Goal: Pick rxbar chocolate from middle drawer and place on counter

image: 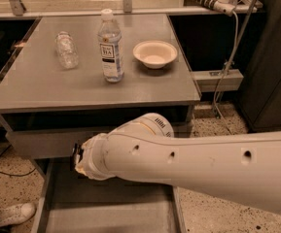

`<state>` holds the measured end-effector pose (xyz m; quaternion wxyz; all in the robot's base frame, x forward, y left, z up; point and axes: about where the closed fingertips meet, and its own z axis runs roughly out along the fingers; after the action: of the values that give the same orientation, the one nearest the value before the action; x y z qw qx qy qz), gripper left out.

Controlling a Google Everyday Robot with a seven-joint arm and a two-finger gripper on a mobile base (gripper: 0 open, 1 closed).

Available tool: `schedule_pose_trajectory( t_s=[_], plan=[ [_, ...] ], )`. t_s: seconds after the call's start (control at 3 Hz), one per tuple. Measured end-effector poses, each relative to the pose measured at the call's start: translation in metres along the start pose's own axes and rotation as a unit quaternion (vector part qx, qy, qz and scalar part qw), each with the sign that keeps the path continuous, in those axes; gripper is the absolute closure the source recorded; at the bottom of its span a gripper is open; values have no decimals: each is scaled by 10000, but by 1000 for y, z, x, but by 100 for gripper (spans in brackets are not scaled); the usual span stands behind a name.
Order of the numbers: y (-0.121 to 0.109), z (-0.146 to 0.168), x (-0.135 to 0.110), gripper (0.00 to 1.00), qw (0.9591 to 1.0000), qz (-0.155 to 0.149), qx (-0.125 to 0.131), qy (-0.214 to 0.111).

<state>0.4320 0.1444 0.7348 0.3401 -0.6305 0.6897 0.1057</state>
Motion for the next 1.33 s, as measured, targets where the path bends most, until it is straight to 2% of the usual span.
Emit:
schedule_pose_trajectory(
  t_s=[0.33,0.67,1.0,1.33],
  plan=[
    [0,0,1,100,10000,6,-1,-1],
    [-13,-21,-23,100,9996,-233,123,-33],
    [-29,-48,-63,100,9978,-602,260,-86],
    [-59,-78,-113,100,9933,-1066,456,4]
  ],
)
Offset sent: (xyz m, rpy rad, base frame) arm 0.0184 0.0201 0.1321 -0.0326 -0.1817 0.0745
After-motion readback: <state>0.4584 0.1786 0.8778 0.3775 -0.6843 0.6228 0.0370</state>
